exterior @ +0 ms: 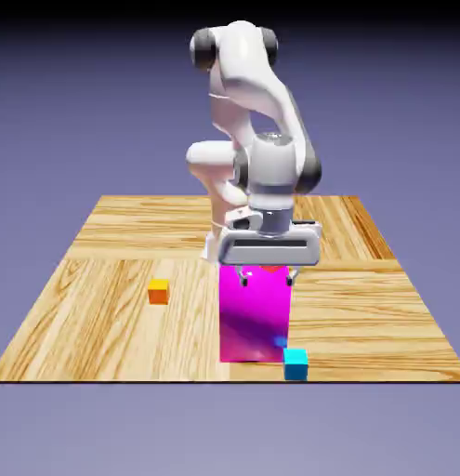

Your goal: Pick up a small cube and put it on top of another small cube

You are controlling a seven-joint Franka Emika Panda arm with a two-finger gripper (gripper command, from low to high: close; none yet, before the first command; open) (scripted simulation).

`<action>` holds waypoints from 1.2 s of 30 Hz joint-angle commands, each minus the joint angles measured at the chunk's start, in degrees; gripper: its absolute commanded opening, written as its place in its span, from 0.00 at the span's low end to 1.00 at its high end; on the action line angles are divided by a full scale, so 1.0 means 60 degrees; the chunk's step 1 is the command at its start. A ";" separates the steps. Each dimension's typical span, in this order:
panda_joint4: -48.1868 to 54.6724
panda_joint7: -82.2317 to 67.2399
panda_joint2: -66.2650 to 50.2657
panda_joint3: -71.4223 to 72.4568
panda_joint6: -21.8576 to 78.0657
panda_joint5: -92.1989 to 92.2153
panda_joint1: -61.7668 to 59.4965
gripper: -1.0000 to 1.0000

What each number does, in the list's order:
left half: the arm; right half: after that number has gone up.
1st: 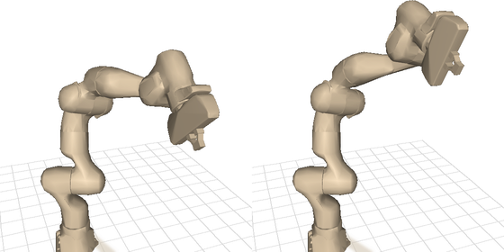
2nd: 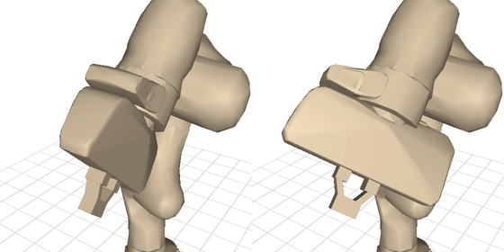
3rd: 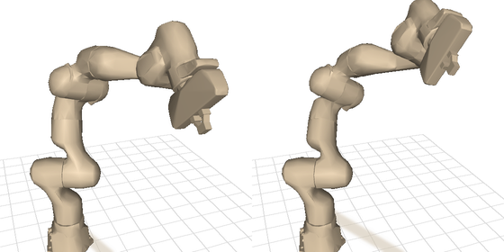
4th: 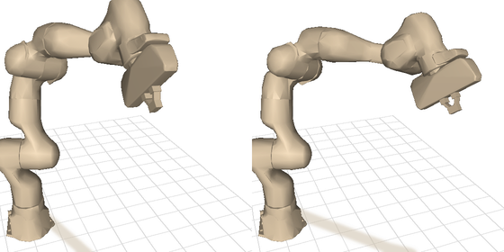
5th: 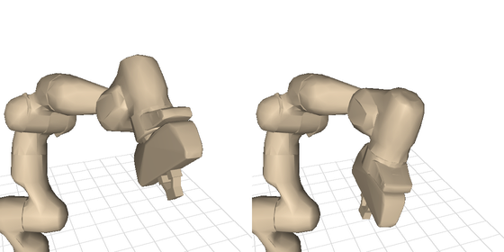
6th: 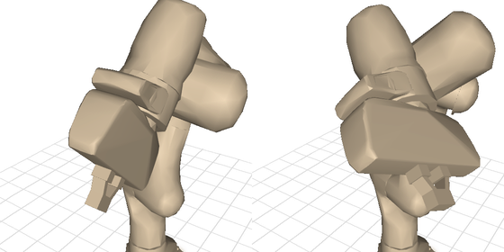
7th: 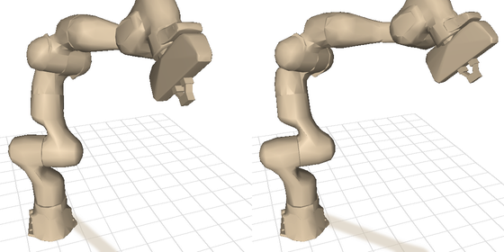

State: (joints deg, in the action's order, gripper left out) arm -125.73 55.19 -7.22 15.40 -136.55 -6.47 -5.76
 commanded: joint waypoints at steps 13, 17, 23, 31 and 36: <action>0.3980 0.1437 -0.4500 0.1737 0.4226 -0.0729 -0.0737 0.50; 0.5204 0.1879 -0.5884 0.2272 0.5526 -0.0954 -0.0962 0.50; 0.5501 0.2286 -0.7165 0.2549 0.5670 -0.1280 -0.1148 0.50; 0.6150 0.1980 -0.6802 0.2638 0.6420 -0.1038 -0.1075 0.00; 0.4960 0.0142 -0.5199 0.1100 0.5664 -0.0497 -0.0721 0.00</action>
State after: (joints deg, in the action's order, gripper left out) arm -95.97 56.01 -38.42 22.00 -102.58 -9.30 -10.08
